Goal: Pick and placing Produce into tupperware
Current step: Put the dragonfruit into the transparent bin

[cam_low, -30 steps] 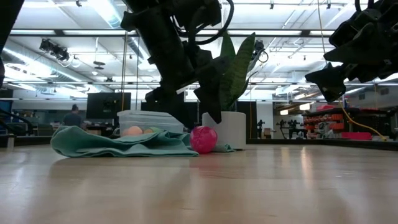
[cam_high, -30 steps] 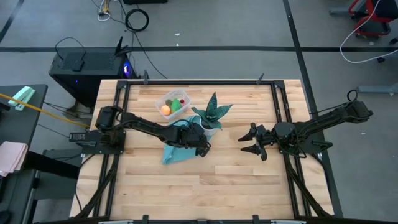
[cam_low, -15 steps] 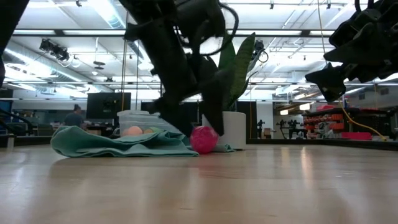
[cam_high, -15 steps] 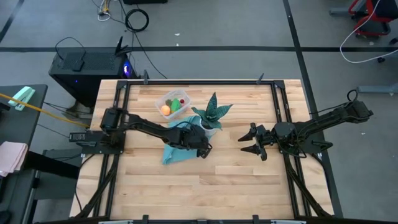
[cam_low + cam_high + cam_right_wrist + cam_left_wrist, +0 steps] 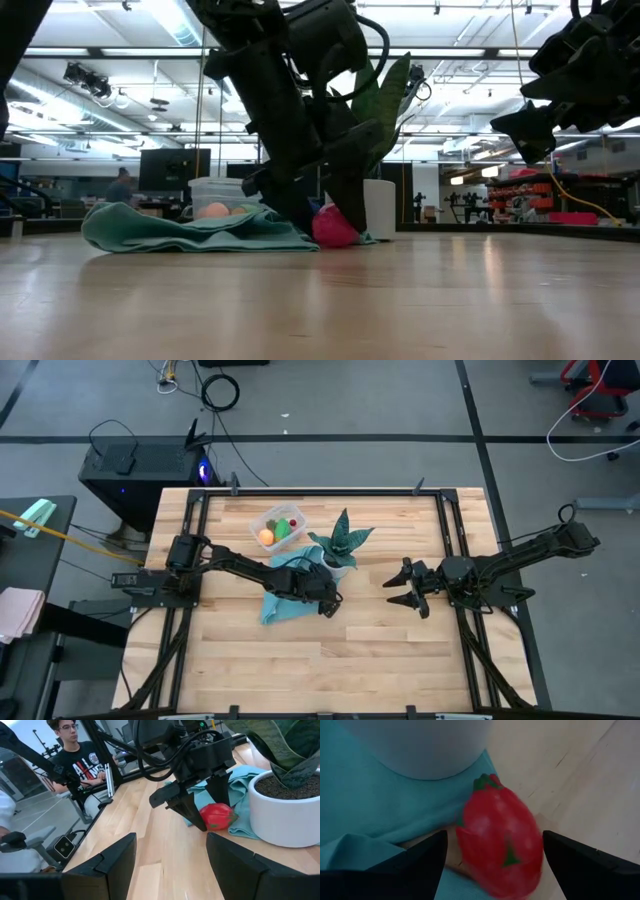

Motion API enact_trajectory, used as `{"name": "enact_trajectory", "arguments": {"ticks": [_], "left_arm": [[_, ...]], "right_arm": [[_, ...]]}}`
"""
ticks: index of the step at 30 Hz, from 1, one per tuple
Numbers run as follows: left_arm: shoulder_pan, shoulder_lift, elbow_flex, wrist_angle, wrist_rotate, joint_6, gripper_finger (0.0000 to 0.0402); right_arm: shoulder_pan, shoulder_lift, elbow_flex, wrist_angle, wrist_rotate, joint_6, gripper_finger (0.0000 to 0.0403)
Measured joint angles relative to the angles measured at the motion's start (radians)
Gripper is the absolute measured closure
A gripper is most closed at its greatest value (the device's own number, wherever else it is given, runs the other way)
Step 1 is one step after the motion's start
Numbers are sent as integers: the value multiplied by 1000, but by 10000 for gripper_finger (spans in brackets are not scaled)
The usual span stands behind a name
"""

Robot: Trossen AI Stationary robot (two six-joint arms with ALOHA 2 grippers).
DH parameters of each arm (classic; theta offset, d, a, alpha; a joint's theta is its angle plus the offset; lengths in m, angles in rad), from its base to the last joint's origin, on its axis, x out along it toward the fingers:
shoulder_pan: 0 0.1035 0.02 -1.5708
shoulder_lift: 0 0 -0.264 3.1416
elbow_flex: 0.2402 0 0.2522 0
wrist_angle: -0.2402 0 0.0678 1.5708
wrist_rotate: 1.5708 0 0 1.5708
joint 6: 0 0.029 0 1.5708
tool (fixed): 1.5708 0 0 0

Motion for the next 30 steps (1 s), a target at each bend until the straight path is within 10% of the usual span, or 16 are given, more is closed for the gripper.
{"name": "enact_trajectory", "arguments": {"ticks": [30], "left_arm": [[0,-2,0,4,0,-1,159]], "right_arm": [[0,0,0,0,0,0,157]]}}
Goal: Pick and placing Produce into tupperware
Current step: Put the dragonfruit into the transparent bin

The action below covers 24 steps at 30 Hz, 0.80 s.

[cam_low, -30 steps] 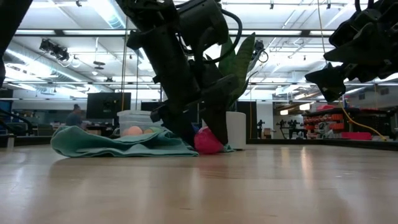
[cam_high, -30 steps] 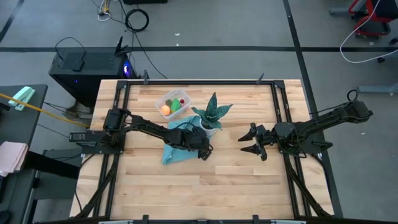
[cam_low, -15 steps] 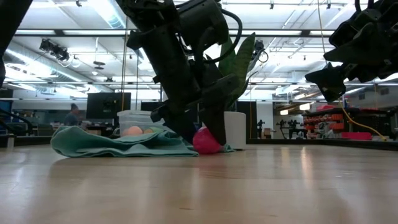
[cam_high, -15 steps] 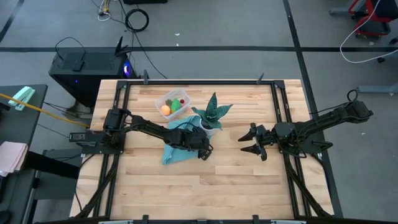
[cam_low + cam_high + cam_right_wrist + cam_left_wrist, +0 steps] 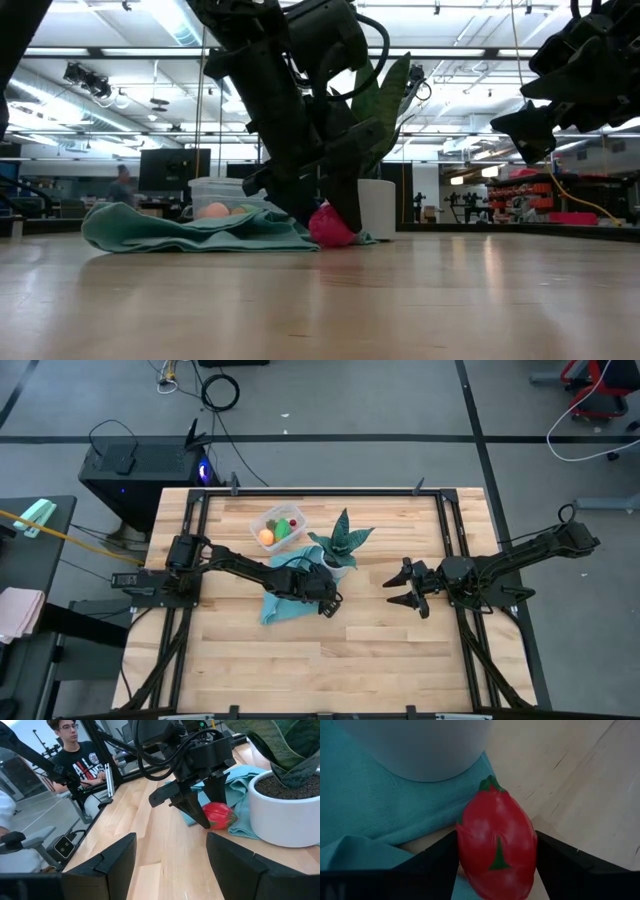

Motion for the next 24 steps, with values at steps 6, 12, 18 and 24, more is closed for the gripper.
{"name": "enact_trajectory", "arguments": {"ticks": [6,12,18,24], "left_arm": [[0,0,0,0,1,23,156],[-16,0,0,1,13,43,162],[-23,-11,7,-1,22,61,154],[-36,-27,31,-4,20,98,160]], "right_arm": [[0,0,0,0,0,0,157],[0,0,0,0,0,0,157],[0,0,0,0,0,0,157],[0,0,0,-5,0,3,157]]}}
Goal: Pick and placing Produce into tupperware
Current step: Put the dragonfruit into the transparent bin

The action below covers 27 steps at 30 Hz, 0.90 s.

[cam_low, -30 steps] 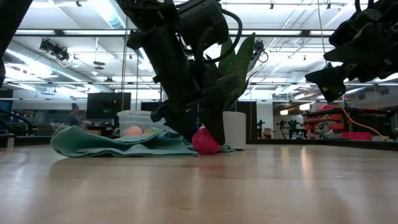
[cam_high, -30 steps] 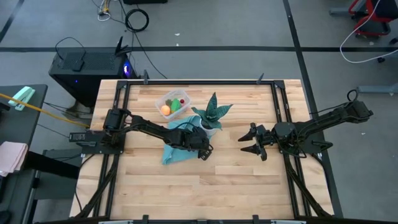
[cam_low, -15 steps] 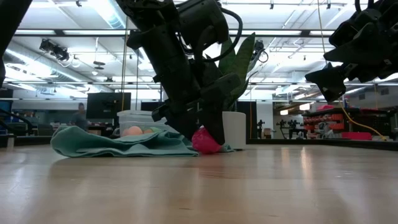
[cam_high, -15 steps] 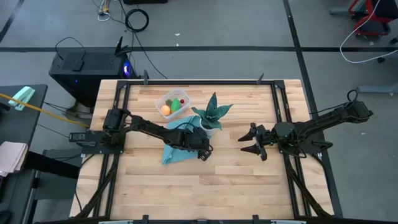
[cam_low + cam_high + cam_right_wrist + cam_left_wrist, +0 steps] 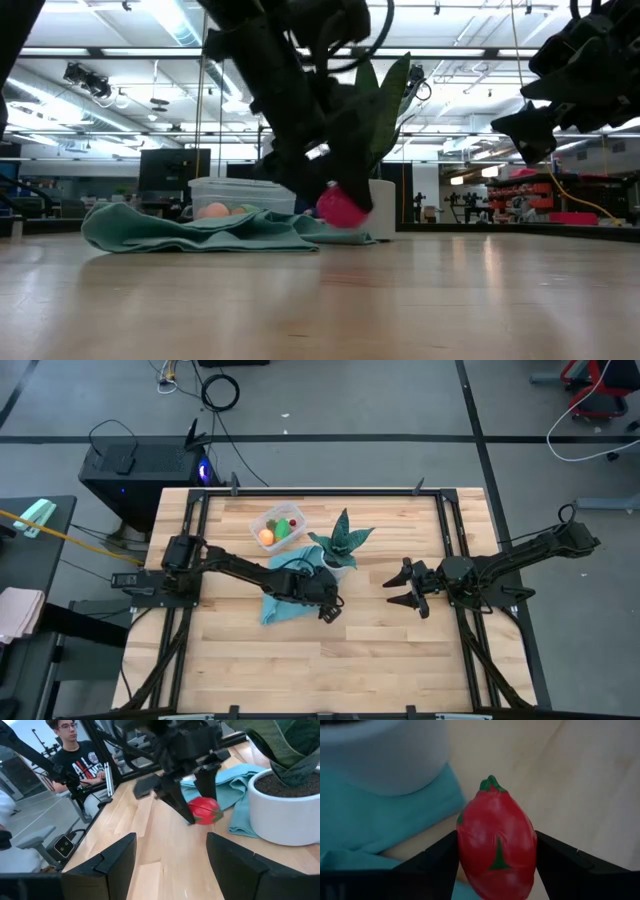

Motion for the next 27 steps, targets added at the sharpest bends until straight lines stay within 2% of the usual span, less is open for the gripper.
{"name": "enact_trajectory", "arguments": {"ticks": [12,20,27], "left_arm": [[-95,0,102,3,0,33,155],[-136,0,244,9,-1,174,163],[-129,0,413,-105,-33,354,154]], "right_arm": [[0,0,0,-10,0,0,157],[0,0,0,-9,0,0,157],[0,0,0,-9,0,0,157]]}}
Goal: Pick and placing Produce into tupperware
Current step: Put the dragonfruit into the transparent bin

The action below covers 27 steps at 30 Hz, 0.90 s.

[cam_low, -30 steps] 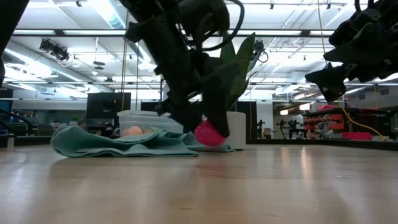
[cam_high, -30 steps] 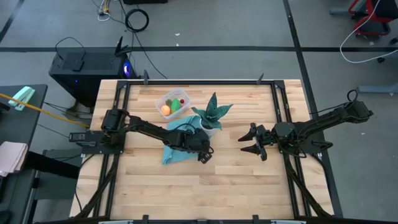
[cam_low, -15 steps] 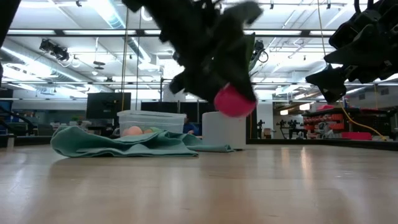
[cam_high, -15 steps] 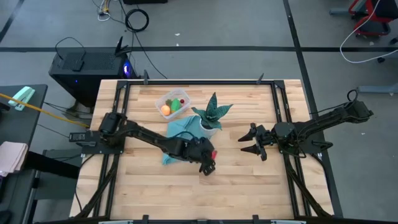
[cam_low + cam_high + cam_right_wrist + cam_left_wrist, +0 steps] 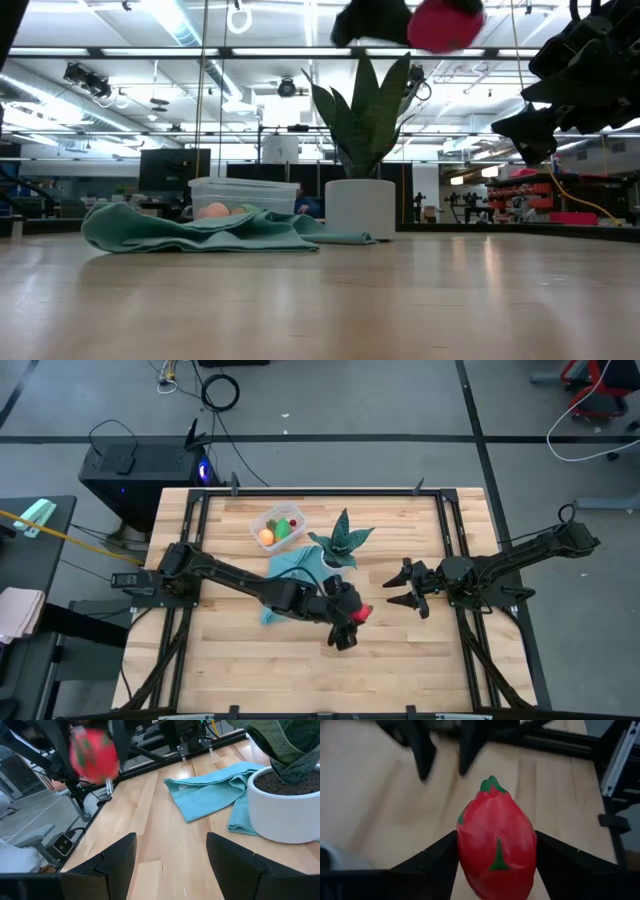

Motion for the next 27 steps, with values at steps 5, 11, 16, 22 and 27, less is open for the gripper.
{"name": "enact_trajectory", "arguments": {"ticks": [5,11,16,22,27], "left_arm": [[16,0,133,-87,-83,137,161],[70,0,284,-223,-156,253,164],[144,0,399,-317,-189,311,156],[274,0,537,-440,-217,336,166],[415,-1,631,-617,-218,312,164]], "right_arm": [[0,0,0,0,0,0,157],[0,0,0,0,0,0,157],[0,0,0,0,0,0,157],[0,0,0,0,0,0,157],[0,0,0,0,0,0,157]]}}
